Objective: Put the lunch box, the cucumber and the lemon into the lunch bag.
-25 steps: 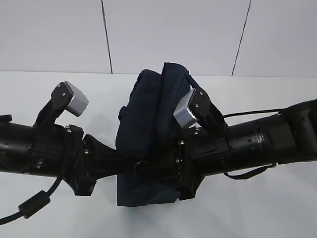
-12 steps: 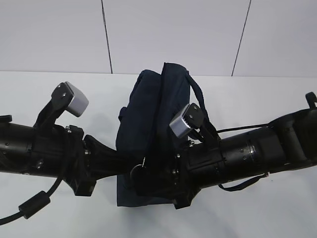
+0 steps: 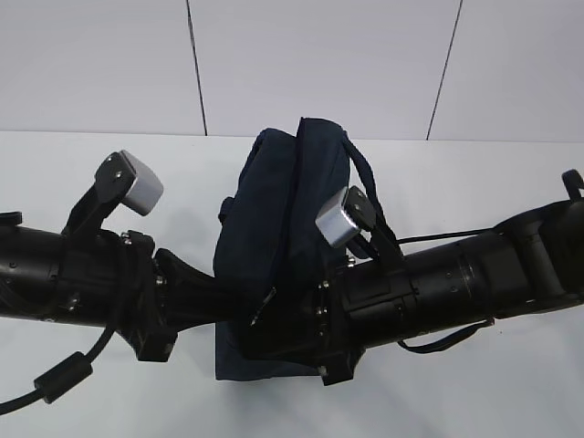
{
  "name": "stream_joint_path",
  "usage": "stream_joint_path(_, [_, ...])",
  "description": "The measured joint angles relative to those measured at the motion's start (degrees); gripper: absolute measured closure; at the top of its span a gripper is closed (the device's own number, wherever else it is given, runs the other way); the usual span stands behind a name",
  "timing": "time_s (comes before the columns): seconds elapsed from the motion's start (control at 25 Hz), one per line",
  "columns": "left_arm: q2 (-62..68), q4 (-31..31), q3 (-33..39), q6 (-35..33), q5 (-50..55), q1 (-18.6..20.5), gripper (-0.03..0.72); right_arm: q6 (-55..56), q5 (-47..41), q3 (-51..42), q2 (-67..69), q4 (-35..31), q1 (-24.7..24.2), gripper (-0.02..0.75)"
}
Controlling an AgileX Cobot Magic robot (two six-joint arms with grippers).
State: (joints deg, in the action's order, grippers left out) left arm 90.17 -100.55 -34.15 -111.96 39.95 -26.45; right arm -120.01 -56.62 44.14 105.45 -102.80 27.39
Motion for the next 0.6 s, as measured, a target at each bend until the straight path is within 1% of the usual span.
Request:
stream_joint_path(0.24, [0.0, 0.2, 0.0, 0.0, 0.0, 0.0, 0.674, 0.0, 0.2, 0.0, 0.0, 0.0, 0.0, 0.527])
stream_joint_path(0.44, [0.0, 0.2, 0.0, 0.0, -0.1, 0.0, 0.674, 1.7, 5.9, 0.0, 0.0, 0.0, 0.0, 0.527])
stream_joint_path(0.6, [0.0, 0.2, 0.0, 0.0, -0.1, 0.0, 0.674, 2.3, 6.8, 0.0, 0.0, 0.0, 0.0, 0.527])
